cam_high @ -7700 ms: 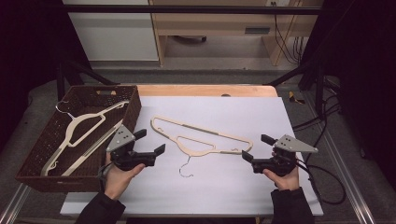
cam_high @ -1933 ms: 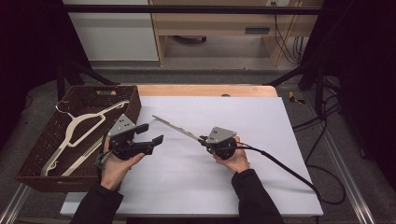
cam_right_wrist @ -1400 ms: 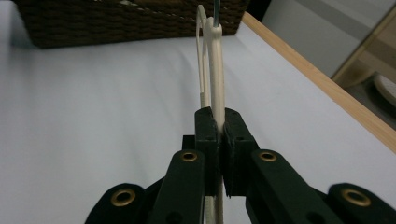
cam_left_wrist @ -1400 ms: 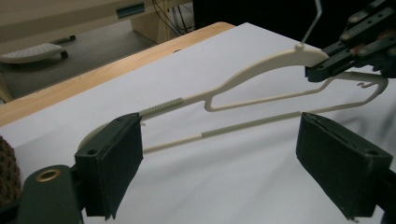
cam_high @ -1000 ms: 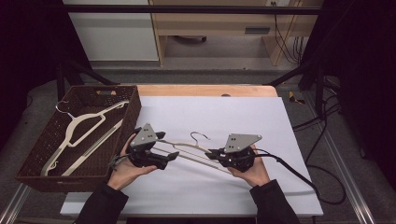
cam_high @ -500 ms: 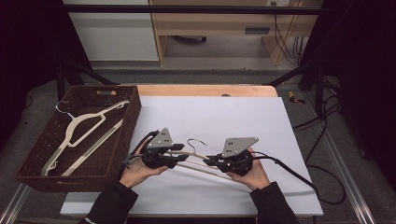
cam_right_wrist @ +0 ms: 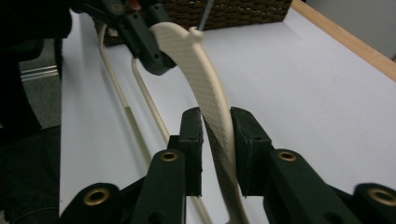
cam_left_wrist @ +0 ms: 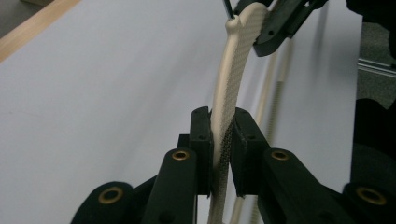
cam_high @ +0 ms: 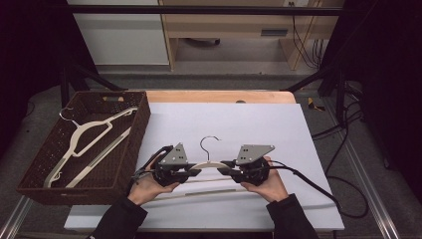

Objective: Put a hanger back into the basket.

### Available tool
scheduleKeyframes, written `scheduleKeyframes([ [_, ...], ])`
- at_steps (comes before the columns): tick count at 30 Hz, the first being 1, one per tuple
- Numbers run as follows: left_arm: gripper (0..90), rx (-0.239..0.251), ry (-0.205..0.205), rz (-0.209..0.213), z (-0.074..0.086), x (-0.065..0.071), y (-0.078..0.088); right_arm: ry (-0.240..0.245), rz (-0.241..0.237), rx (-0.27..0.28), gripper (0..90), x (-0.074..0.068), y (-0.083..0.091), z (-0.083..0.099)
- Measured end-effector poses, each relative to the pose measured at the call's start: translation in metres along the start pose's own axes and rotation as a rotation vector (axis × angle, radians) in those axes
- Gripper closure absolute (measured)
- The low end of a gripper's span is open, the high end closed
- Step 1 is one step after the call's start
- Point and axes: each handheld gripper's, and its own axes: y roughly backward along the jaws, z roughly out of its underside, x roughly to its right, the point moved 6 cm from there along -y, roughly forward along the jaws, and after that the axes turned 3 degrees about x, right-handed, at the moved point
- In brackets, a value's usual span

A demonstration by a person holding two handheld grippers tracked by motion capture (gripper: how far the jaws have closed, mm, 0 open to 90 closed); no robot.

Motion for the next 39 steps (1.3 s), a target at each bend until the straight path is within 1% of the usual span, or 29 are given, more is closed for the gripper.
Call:
scheduleKeyframes([
  [1, 81.5, 0.004, 0.009, 0.005, 0.000, 0.002, -0.001, -0.007, 0.011, -0.002, 71.9, 0.001, -0.001, 0.000],
  [2, 82.7, -0.013, 0.000, 0.017, 0.000, 0.003, 0.000, -0.007, 0.023, 0.002, 69.2, 0.001, -0.001, 0.000],
  [4, 85.1, 0.013, 0.027, 0.036, -0.002, 0.008, -0.002, -0.009, 0.050, 0.017, 62.9, 0.004, -0.003, 0.000],
  [5, 85.8, 0.017, 0.034, 0.040, -0.003, 0.010, -0.002, -0.013, 0.059, 0.023, 61.1, 0.004, -0.003, -0.001],
  [6, 86.1, 0.021, 0.041, 0.035, -0.003, 0.012, -0.002, -0.016, 0.065, 0.032, 58.3, 0.005, -0.003, -0.002],
  [7, 86.2, 0.015, 0.039, 0.031, -0.004, 0.011, -0.002, -0.021, 0.071, 0.041, 56.5, 0.005, -0.002, -0.002],
  [8, 86.2, 0.029, 0.064, 0.029, -0.005, 0.012, -0.002, -0.028, 0.071, 0.049, 54.8, 0.005, -0.001, -0.003],
  [9, 86.3, 0.018, 0.055, 0.018, -0.004, 0.010, -0.001, -0.030, 0.076, 0.059, 51.6, 0.005, 0.000, -0.004],
  [10, 86.3, 0.031, 0.081, 0.011, -0.004, 0.010, -0.001, -0.029, 0.088, 0.072, 47.8, 0.006, 0.002, -0.005],
  [11, 86.3, 0.027, 0.079, 0.000, -0.004, 0.007, 0.001, -0.030, 0.103, 0.084, 44.7, 0.006, 0.004, -0.006],
  [12, 86.3, 0.042, 0.098, -0.010, -0.004, 0.006, 0.002, -0.034, 0.114, 0.101, 42.1, 0.007, 0.007, -0.007],
  [14, 86.3, 0.056, 0.115, -0.029, -0.004, 0.002, 0.007, -0.062, 0.145, 0.148, 37.6, 0.011, 0.017, -0.008],
  [15, 86.3, 0.065, 0.119, -0.038, -0.004, 0.000, 0.010, -0.072, 0.155, 0.163, 35.8, 0.012, 0.021, -0.008],
  [17, 86.3, 0.075, 0.125, -0.060, -0.006, -0.004, 0.018, -0.111, 0.194, 0.198, 30.9, 0.018, 0.032, -0.006],
  [18, 86.3, 0.083, 0.129, -0.073, -0.007, -0.006, 0.022, -0.122, 0.206, 0.206, 28.7, 0.020, 0.036, -0.004],
  [21, 86.3, 0.110, 0.135, -0.098, -0.013, -0.011, 0.036, -0.178, 0.249, 0.232, 22.3, 0.026, 0.049, 0.003],
  [22, 86.3, 0.113, 0.130, -0.104, -0.014, -0.014, 0.041, -0.196, 0.263, 0.236, 20.2, 0.028, 0.052, 0.006],
  [25, 86.2, 0.140, 0.139, -0.123, -0.021, -0.019, 0.058, -0.244, 0.299, 0.239, 12.7, 0.033, 0.061, 0.014],
  [27, 86.2, 0.160, 0.143, -0.135, -0.026, -0.024, 0.071, -0.278, 0.320, 0.241, 9.1, 0.037, 0.066, 0.019],
  [28, 86.3, 0.164, 0.144, -0.138, -0.027, -0.026, 0.075, -0.293, 0.330, 0.244, 8.7, 0.038, 0.068, 0.022],
  [31, 86.2, 0.195, 0.154, -0.162, -0.032, -0.036, 0.095, -0.320, 0.345, 0.251, 7.4, 0.040, 0.074, 0.027],
  [34, 86.3, 0.203, 0.154, -0.186, -0.034, -0.045, 0.110, -0.338, 0.365, 0.250, 6.6, 0.043, 0.080, 0.032],
  [36, 86.3, 0.200, 0.158, -0.205, -0.033, -0.053, 0.120, -0.342, 0.376, 0.249, 6.2, 0.044, 0.082, 0.034],
  [39, 86.3, 0.209, 0.166, -0.228, -0.032, -0.063, 0.132, -0.355, 0.382, 0.253, 5.8, 0.045, 0.085, 0.038],
])
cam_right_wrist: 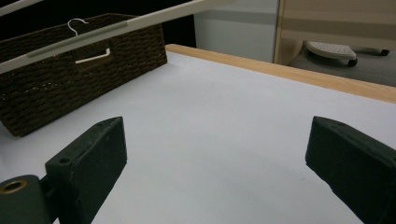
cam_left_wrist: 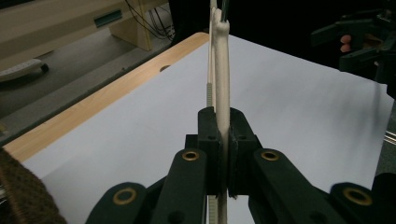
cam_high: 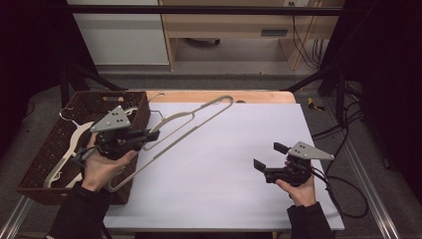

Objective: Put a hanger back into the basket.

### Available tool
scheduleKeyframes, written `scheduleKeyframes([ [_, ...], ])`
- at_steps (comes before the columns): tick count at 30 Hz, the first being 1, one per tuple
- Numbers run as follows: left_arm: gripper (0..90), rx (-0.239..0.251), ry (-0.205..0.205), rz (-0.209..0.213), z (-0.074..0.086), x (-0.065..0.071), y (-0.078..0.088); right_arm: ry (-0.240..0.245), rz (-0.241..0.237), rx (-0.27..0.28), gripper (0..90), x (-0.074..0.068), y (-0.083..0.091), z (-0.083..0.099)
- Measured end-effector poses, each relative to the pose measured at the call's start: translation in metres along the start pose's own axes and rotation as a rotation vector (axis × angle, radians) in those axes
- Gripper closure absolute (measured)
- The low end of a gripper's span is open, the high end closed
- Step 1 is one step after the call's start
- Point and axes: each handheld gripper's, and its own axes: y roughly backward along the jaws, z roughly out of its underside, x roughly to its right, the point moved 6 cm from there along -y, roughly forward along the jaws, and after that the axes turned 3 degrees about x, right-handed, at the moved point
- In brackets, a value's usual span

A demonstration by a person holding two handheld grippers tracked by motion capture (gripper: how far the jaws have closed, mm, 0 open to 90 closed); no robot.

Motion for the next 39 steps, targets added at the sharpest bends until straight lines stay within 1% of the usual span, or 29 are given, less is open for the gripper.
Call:
scheduleKeyframes([
  [2, 86.2, 0.006, 0.010, 0.000, -0.001, -0.007, 0.005, -0.010, 0.007, 0.003, 5.2, 0.002, 0.001, 0.001],
  [5, 86.2, 0.028, 0.025, 0.005, -0.002, -0.016, 0.014, -0.012, 0.019, -0.001, 4.7, 0.005, 0.002, 0.003],
  [6, 86.2, 0.027, 0.015, -0.006, -0.003, -0.019, 0.017, -0.016, 0.029, -0.002, 4.7, 0.006, 0.003, 0.003],
  [8, 86.3, 0.029, 0.031, -0.018, -0.003, -0.025, 0.023, -0.016, 0.036, -0.006, 4.5, 0.008, 0.003, 0.004],
  [12, 86.2, 0.023, 0.034, -0.040, -0.005, -0.036, 0.036, -0.028, 0.033, -0.007, 4.5, 0.009, 0.004, 0.005],
  [13, 86.3, 0.021, 0.035, -0.050, -0.005, -0.039, 0.039, -0.024, 0.039, -0.011, 4.4, 0.010, 0.004, 0.005],
  [14, 86.2, 0.020, 0.034, -0.064, -0.006, -0.044, 0.044, -0.024, 0.039, -0.011, 4.4, 0.010, 0.004, 0.006],
  [20, 86.2, 0.030, 0.045, -0.106, -0.006, -0.069, 0.067, -0.029, 0.042, -0.016, 4.3, 0.011, 0.003, 0.007],
  [25, 86.3, 0.030, 0.044, -0.138, 0.002, -0.090, 0.083, -0.023, 0.037, -0.027, 4.0, 0.011, 0.001, 0.009],
  [30, 86.2, 0.018, 0.047, -0.164, 0.013, -0.110, 0.091, -0.029, 0.044, -0.025, 3.9, 0.011, 0.000, 0.009],
  [35, 86.2, -0.004, 0.078, -0.188, 0.028, -0.129, 0.094, -0.027, 0.044, -0.026, 3.7, 0.011, 0.000, 0.009],
  [36, 86.2, -0.007, 0.078, -0.199, 0.031, -0.134, 0.095, -0.024, 0.041, -0.026, 3.7, 0.011, 0.000, 0.009],
  [39, 86.2, -0.016, 0.103, -0.228, 0.043, -0.147, 0.098, -0.024, 0.041, -0.027, 3.7, 0.012, 0.001, 0.009],
])
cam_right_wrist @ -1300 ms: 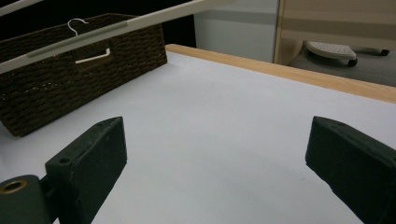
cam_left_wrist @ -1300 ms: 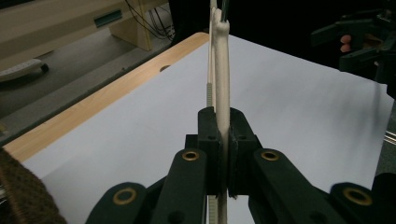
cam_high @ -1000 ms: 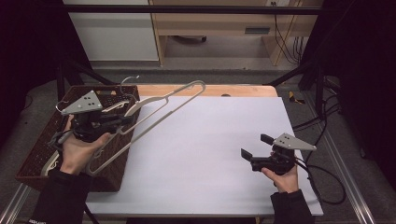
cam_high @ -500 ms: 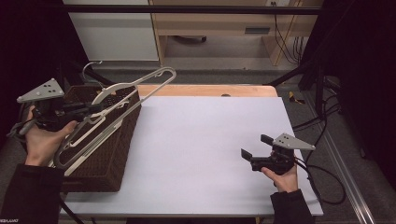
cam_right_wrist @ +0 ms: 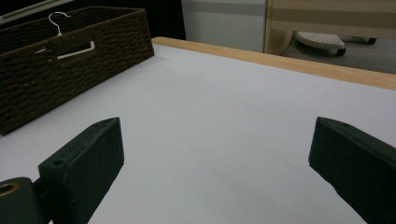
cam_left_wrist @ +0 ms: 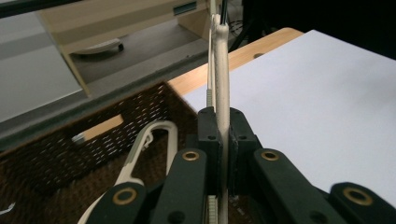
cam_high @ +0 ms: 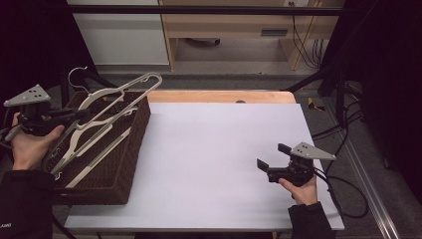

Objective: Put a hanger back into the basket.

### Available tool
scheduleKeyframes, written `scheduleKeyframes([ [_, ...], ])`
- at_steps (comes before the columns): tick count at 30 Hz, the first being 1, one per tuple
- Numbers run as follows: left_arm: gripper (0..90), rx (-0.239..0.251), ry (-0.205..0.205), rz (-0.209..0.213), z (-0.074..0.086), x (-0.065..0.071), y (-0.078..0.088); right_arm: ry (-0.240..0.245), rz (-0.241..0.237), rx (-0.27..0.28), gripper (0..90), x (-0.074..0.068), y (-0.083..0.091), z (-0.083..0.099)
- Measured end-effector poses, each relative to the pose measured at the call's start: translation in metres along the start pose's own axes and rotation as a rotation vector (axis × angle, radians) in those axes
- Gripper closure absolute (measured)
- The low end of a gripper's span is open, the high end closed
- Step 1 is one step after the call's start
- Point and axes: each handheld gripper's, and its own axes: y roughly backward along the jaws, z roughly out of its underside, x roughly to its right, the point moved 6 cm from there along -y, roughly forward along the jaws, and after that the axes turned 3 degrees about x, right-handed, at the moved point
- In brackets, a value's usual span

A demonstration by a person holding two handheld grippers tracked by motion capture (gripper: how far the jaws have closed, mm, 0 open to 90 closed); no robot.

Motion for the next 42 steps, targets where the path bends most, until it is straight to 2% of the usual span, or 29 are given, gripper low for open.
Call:
scheduleKeyframes([
  [2, 86.2, -0.008, 0.026, -0.015, 0.008, -0.010, 0.000, -0.005, 0.003, 0.001, 3.7, -0.001, -0.001, 0.000],
  [3, 86.2, -0.008, 0.026, -0.015, 0.008, -0.010, 0.000, -0.005, 0.003, 0.001, 3.7, -0.001, -0.001, 0.000],
  [5, 86.2, -0.014, 0.056, -0.030, 0.021, -0.024, 0.001, -0.004, 0.003, 0.000, 3.6, 0.000, -0.001, 0.000],
  [11, 86.2, -0.030, 0.084, -0.054, 0.036, -0.039, 0.002, -0.001, 0.000, -0.003, 3.6, 0.000, -0.002, 0.001],
  [17, 86.2, -0.068, 0.089, -0.063, 0.048, -0.041, 0.000, 0.001, -0.002, -0.006, 3.6, -0.001, -0.003, 0.002],
  [21, 86.2, -0.091, 0.114, -0.076, 0.059, -0.044, -0.004, -0.003, 0.003, -0.006, 3.8, -0.001, -0.003, 0.002],
  [26, 86.2, -0.134, 0.162, -0.067, 0.083, -0.046, -0.009, 0.000, 0.002, -0.012, 3.8, -0.001, -0.004, 0.003],
  [28, 86.3, -0.137, 0.178, -0.060, 0.089, -0.044, -0.012, 0.003, 0.000, -0.016, 3.8, -0.001, -0.004, 0.003],
  [32, 86.1, -0.177, 0.196, -0.049, 0.100, -0.039, -0.022, 0.001, 0.000, -0.017, 3.8, -0.002, -0.004, 0.003],
  [36, 85.3, -0.200, 0.261, -0.055, 0.111, -0.039, -0.031, -0.003, 0.002, -0.014, 3.8, -0.002, -0.003, 0.003],
  [37, 85.0, -0.202, 0.274, -0.060, 0.114, -0.040, -0.031, 0.001, -0.002, -0.016, 3.8, -0.001, -0.003, 0.003],
  [38, 84.5, -0.209, 0.282, -0.084, 0.116, -0.043, -0.031, -0.004, 0.003, -0.013, 3.8, -0.002, -0.003, 0.002],
  [40, 83.4, -0.243, 0.297, -0.109, 0.121, -0.046, -0.030, -0.003, 0.003, -0.012, 3.8, -0.001, -0.003, 0.002],
  [42, 82.0, -0.257, 0.295, -0.169, 0.125, -0.048, -0.031, -0.002, 0.001, -0.014, 3.8, -0.001, -0.003, 0.003],
])
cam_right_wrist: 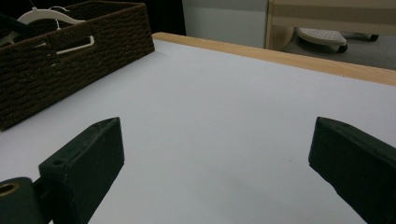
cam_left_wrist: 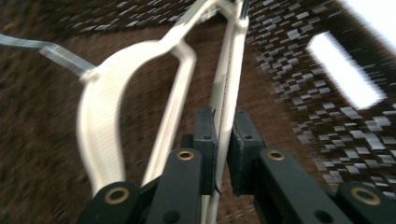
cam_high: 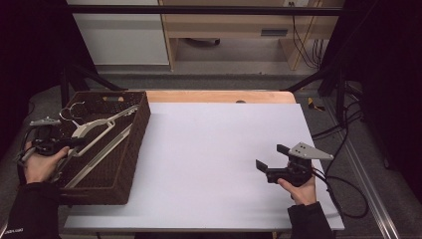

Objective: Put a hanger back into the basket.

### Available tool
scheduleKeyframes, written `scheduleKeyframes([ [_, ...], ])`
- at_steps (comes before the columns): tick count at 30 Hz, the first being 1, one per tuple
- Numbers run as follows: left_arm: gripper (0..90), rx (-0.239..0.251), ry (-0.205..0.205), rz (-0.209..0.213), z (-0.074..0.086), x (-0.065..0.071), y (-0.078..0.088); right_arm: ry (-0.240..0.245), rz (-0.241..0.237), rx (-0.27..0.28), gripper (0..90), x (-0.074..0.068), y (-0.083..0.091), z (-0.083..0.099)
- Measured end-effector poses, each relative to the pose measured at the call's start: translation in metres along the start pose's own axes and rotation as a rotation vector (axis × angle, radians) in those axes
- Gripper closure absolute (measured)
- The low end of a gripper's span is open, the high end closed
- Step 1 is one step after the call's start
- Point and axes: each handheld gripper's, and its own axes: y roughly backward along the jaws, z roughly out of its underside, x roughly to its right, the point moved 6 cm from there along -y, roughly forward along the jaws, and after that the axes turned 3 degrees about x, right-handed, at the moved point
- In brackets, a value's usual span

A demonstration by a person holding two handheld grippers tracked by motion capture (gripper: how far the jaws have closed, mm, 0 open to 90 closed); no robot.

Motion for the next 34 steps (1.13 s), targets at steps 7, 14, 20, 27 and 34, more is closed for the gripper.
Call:
scheduleKeyframes([
  [7, 53.7, 0.027, 0.027, -0.186, 0.000, -0.002, 0.011, -0.001, 0.000, 0.002, 3.8, 0.000, -0.001, 0.000],
  [14, 36.1, 0.214, -0.015, -0.076, -0.015, 0.044, 0.033, 0.000, 0.001, 0.007, 3.7, 0.000, 0.001, 0.000],
  [20, 16.9, 0.310, -0.105, 0.131, -0.019, 0.105, 0.041, 0.002, -0.002, 0.020, 3.5, 0.000, 0.004, -0.001],
  [27, 8.5, 0.347, -0.158, 0.245, -0.012, 0.147, 0.036, 0.007, -0.003, 0.037, 3.1, 0.000, 0.008, -0.003],
  [34, 7.2, 0.349, -0.164, 0.282, -0.002, 0.160, 0.030, 0.006, -0.009, 0.045, 2.7, 0.001, 0.010, -0.003],
])
